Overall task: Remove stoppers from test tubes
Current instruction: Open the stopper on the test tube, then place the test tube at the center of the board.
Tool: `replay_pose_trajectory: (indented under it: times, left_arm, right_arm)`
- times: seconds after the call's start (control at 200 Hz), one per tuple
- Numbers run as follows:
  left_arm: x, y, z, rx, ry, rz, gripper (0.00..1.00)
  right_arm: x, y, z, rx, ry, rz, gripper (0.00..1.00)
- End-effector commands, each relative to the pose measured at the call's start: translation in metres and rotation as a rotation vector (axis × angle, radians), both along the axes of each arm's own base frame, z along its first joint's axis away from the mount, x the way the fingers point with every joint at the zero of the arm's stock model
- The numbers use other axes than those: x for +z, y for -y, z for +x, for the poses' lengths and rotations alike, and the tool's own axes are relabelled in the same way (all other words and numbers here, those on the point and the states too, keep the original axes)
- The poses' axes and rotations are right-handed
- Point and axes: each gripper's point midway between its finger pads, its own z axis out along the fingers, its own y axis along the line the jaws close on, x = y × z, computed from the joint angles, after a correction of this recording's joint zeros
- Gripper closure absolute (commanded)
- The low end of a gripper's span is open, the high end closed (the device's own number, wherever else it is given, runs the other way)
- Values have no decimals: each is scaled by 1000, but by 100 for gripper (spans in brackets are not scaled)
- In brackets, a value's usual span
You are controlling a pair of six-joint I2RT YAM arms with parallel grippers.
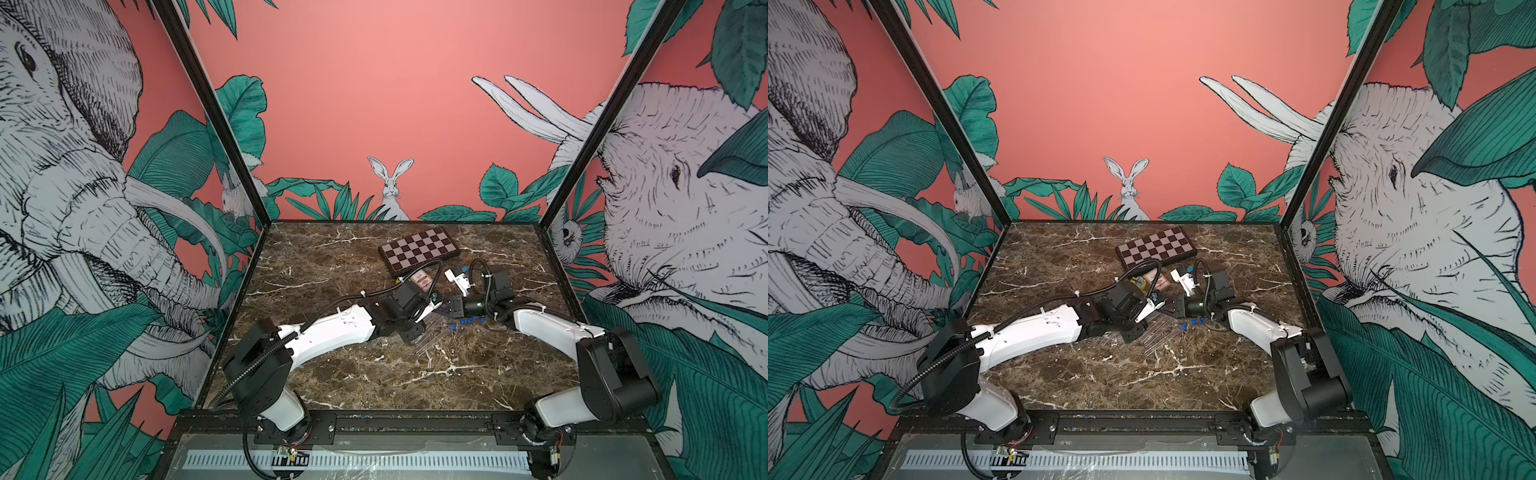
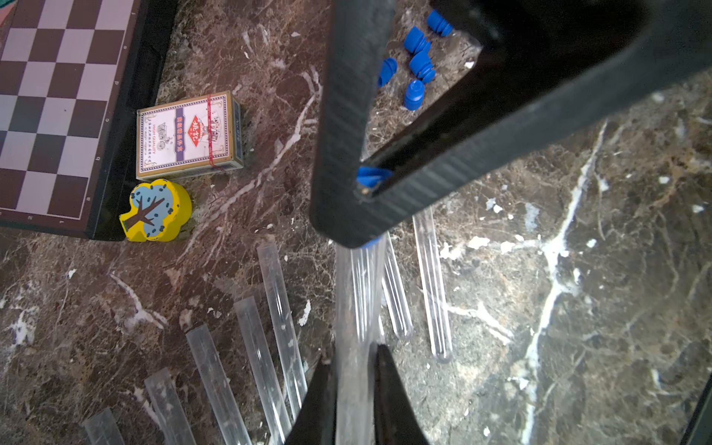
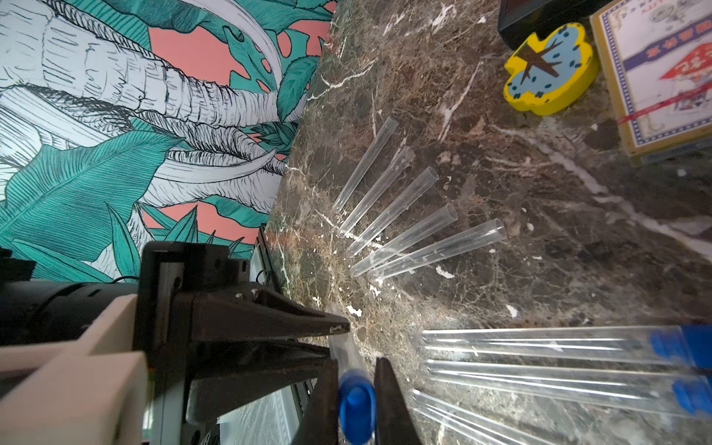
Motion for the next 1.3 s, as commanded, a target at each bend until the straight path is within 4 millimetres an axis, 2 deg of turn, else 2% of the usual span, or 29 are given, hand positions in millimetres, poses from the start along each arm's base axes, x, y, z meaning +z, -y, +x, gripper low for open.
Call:
replay_pose_trajectory:
  times: [0.0,0.26,0.485,0.62,0.775,1.1,1.295]
  left_arm:
    - [-25,-50,1,91,-27,182,94]
    - [-27,-51,0,91,-29,190,94]
    - [-24,-50,1,93,-25,179,94]
    - [-20,-44,-1,110,-48,136,94]
    - [-14,-31,-1,160,-109,82,94]
    - [-50,-26,6,243,-212,196,93]
    - [-62,-21,16,259,-206,238,93]
  right_arm:
    - [3,17,13,-63,45,-44,97]
    - [16,15,15,-71,50,37,97]
    - [7,21,16,-88,32,4,97]
    - [-8,33,17,-117,24,-93,97]
    - [-34,59,12,-164,9,-295,98]
    - [-48,84,4,-217,27,-446,96]
    - [-56,91,0,-225,11,-482,96]
